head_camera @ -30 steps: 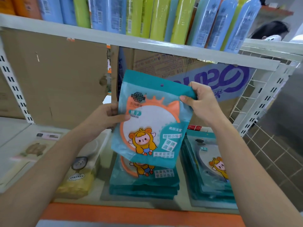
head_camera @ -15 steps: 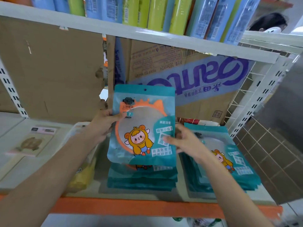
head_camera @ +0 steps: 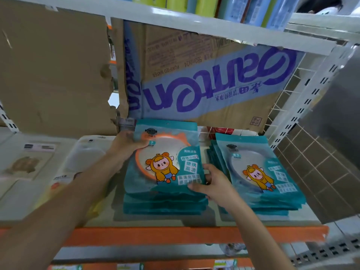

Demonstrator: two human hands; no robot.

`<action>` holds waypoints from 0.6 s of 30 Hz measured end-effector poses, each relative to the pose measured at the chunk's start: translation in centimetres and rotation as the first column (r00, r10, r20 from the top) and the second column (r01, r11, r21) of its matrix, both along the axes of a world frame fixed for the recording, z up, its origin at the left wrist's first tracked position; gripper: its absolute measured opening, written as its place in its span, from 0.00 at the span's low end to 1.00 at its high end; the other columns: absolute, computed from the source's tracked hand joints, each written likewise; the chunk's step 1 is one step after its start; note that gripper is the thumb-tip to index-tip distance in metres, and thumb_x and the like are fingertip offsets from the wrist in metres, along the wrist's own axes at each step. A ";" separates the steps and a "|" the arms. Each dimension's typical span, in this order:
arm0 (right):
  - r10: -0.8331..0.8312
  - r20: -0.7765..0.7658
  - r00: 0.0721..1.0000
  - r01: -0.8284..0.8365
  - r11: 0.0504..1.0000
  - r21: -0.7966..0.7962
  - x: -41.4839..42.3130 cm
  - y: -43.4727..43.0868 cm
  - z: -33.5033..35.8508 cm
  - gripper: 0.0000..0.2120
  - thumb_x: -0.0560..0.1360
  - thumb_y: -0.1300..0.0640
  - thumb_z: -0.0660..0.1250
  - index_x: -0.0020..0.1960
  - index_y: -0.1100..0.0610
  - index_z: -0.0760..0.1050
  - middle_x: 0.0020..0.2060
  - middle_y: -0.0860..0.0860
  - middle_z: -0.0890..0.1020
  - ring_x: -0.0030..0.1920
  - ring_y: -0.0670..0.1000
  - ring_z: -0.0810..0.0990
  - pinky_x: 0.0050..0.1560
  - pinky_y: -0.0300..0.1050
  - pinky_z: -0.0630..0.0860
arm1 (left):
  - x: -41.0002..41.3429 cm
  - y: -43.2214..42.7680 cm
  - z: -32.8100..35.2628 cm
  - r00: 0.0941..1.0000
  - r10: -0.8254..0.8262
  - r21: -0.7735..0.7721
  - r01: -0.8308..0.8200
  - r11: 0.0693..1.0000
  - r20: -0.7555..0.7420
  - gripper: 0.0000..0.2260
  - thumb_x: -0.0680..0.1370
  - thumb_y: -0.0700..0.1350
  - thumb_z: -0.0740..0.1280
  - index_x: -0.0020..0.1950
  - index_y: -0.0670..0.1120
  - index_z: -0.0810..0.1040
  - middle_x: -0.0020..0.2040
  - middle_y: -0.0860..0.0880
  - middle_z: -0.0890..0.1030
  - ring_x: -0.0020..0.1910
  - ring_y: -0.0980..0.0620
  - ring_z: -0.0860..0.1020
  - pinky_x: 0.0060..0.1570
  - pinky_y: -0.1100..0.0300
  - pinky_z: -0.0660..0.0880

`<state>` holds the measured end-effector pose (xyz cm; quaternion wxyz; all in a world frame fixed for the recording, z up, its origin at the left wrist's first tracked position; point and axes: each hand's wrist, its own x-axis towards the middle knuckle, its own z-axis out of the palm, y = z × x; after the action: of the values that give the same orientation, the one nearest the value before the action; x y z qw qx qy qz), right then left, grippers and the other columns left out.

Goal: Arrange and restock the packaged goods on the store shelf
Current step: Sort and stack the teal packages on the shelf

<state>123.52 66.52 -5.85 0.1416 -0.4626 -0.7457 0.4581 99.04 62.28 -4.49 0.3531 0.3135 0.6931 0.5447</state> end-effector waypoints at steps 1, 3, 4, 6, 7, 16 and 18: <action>-0.014 0.010 1.000 0.014 1.000 0.018 0.1 0.0 -0.2 0.27 0.68 0.53 0.74 0.63 0.51 0.66 0.49 0.45 0.81 0.47 0.45 0.80 0.49 0.44 0.78 | 0.0 -0.1 -0.1 0.999 -0.013 -0.020 0.012 1.000 -0.049 0.08 0.71 0.41 0.72 0.46 0.50 0.76 0.48 0.48 0.81 0.48 0.48 0.80 0.52 0.51 0.76; -0.024 0.042 0.999 0.022 0.999 0.047 0.2 -0.2 -0.3 0.29 0.68 0.52 0.74 0.65 0.52 0.65 0.51 0.46 0.82 0.50 0.46 0.80 0.56 0.49 0.76 | 0.1 -0.3 -0.2 0.988 -0.069 -0.050 0.063 0.997 -0.140 0.08 0.72 0.41 0.72 0.46 0.50 0.76 0.48 0.49 0.81 0.48 0.48 0.80 0.51 0.53 0.76; -0.021 0.066 0.998 0.017 0.998 0.059 0.3 -0.2 -0.3 0.30 0.68 0.51 0.74 0.65 0.52 0.65 0.51 0.46 0.81 0.51 0.46 0.80 0.55 0.49 0.76 | 0.1 -0.3 -0.3 0.983 -0.075 -0.065 0.065 0.996 -0.167 0.07 0.72 0.41 0.72 0.47 0.49 0.76 0.47 0.49 0.81 0.48 0.49 0.79 0.51 0.53 0.76; -0.010 0.105 0.994 0.002 0.997 0.077 0.4 -0.3 -0.5 0.31 0.68 0.49 0.74 0.66 0.51 0.65 0.52 0.47 0.82 0.50 0.47 0.80 0.54 0.50 0.77 | 0.4 -0.4 -0.2 0.981 -0.056 -0.090 0.040 0.995 -0.184 0.08 0.72 0.41 0.71 0.42 0.50 0.73 0.43 0.51 0.78 0.45 0.50 0.77 0.51 0.53 0.75; -0.008 0.115 0.993 -0.001 0.996 0.085 0.4 -0.3 -0.6 0.31 0.67 0.48 0.74 0.66 0.51 0.65 0.52 0.47 0.82 0.51 0.48 0.80 0.54 0.50 0.77 | 0.5 -0.5 -0.1 0.980 -0.049 -0.096 0.031 0.995 -0.191 0.10 0.72 0.40 0.71 0.41 0.51 0.71 0.42 0.52 0.77 0.45 0.50 0.76 0.51 0.52 0.75; -0.026 0.168 0.986 -0.002 0.987 0.164 0.6 0.0 -0.8 0.35 0.67 0.45 0.73 0.69 0.52 0.64 0.49 0.50 0.79 0.49 0.50 0.77 0.49 0.48 0.76 | 0.8 -0.8 -0.4 0.955 -0.061 -0.135 0.022 0.991 -0.291 0.11 0.73 0.42 0.70 0.54 0.45 0.74 0.49 0.49 0.76 0.48 0.51 0.74 0.52 0.55 0.72; -0.035 0.170 0.985 0.006 0.986 0.169 0.6 -0.1 -0.8 0.38 0.68 0.45 0.73 0.72 0.52 0.60 0.49 0.50 0.77 0.50 0.50 0.77 0.50 0.48 0.76 | 0.8 -0.8 -0.5 0.959 -0.050 -0.134 0.013 0.991 -0.278 0.11 0.73 0.43 0.71 0.54 0.46 0.74 0.52 0.48 0.77 0.47 0.52 0.74 0.47 0.58 0.72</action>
<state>124.13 66.43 -6.69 0.1197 -0.4944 -0.7864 0.3503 99.83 61.49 -5.01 0.2796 0.3750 0.7652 0.4424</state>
